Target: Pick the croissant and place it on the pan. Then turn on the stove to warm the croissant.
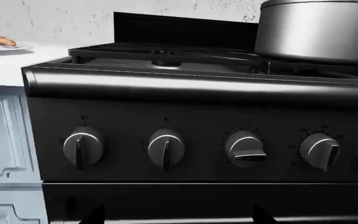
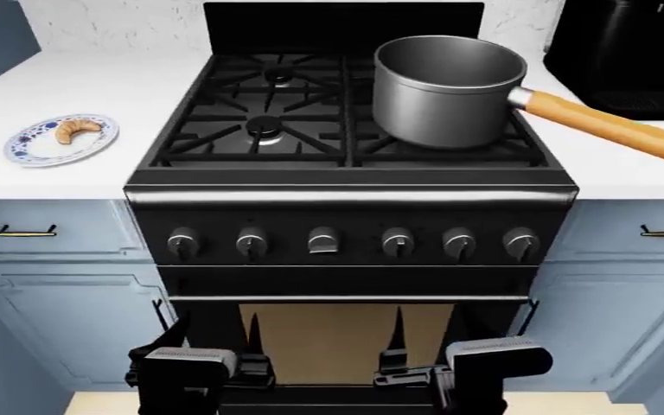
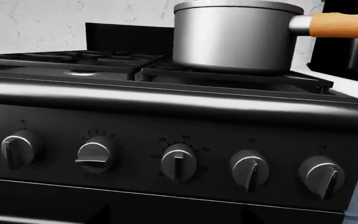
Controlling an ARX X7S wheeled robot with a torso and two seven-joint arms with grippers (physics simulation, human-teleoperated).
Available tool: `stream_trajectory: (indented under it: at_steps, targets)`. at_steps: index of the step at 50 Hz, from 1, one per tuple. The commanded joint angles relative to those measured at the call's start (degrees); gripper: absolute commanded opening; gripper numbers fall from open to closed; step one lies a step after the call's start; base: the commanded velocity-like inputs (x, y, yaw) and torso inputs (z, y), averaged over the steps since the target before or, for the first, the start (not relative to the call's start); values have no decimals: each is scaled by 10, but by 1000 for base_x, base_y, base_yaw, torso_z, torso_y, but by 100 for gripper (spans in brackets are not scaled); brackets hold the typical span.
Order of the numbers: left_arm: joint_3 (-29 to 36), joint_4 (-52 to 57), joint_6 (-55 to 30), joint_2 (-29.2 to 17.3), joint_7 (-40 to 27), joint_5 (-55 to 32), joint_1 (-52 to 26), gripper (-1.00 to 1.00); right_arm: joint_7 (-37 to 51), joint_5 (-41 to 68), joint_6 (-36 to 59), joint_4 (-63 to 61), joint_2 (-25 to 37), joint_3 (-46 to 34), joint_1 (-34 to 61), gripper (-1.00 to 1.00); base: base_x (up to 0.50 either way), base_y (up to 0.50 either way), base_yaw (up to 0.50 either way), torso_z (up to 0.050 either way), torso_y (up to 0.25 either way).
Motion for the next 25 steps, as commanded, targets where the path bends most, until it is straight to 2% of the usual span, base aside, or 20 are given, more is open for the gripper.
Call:
stream_trajectory:
  at_steps: [1,14,25]
  targets:
    - [6,1,3,-7,-3,-9,1,100,8,1,11,-13,5,-13,0,100,0,500,0,50,0]
    - [5,-7,8,-7,-15,-17,-2,100,15,2,6,-11,11,-23,3,100,0,500,0,50,0]
    - [13,-19,2,-9,-27,-13,-6,100,18,7,-4,-6,17,-28,2,100,0,500,0,2,0]
